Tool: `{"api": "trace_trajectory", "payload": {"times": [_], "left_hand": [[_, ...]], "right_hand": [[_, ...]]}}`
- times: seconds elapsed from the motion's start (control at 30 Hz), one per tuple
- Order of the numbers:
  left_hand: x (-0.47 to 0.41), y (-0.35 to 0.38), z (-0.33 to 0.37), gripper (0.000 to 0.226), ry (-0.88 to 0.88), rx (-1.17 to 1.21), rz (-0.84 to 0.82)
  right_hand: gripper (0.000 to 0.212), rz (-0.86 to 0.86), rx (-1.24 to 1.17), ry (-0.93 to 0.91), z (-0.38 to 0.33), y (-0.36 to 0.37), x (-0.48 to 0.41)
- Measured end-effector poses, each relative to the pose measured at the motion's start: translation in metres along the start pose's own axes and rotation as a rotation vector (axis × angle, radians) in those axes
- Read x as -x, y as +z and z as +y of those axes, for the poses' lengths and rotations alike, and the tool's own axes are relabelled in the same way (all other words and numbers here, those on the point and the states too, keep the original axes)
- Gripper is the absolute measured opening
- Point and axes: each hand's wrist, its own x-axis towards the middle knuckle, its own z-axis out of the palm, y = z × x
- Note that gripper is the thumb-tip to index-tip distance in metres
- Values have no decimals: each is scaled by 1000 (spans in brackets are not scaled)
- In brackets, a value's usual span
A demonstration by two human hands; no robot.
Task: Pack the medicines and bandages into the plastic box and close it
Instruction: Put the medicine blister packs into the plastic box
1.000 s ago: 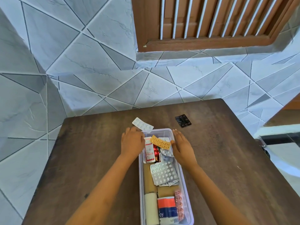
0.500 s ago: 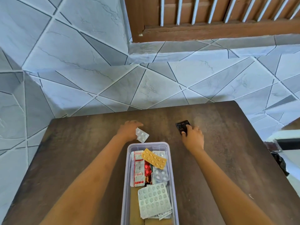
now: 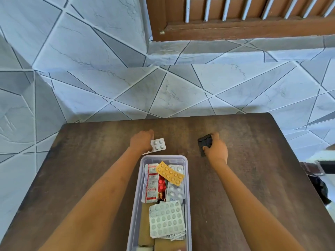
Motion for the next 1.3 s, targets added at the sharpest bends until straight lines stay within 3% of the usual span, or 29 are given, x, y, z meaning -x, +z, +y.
{"api": "trace_trajectory", "payload": {"times": [0.07,0.2,0.33,0.43,0.63,0.73,0.83,1.07,1.2,1.3], "left_hand": [[12,-7,0,15,-53,83,134],[45,-25,-6,18,-90,233,326],[80,-35,-12,19,-94,434,370],[119,-34,-14,16,-61,587,369],[208,-17,-16,23,-20,761,348],[237,-3,-17,34,-55,806,325],[253,11,-16,31,-53,791,299],[274,31,-17,30,-39,703,242],[276,36,-14,32,-8,661,214],[276,39,-12,32,14,654,204]], "right_hand": [[38,39,-164,6,-2,-5,13],[29,102,-424,4,-11,-14,41],[25,30,-664,-7,-23,-17,79],[19,50,-679,-34,-28,-15,118],[17,26,-490,-85,-24,-9,207],[13,46,-377,-126,-19,0,235],[10,62,-235,-168,-19,9,247],[20,56,503,-323,-31,10,272],[19,36,695,-406,-23,7,284],[36,-58,797,-530,-14,11,283]]}}
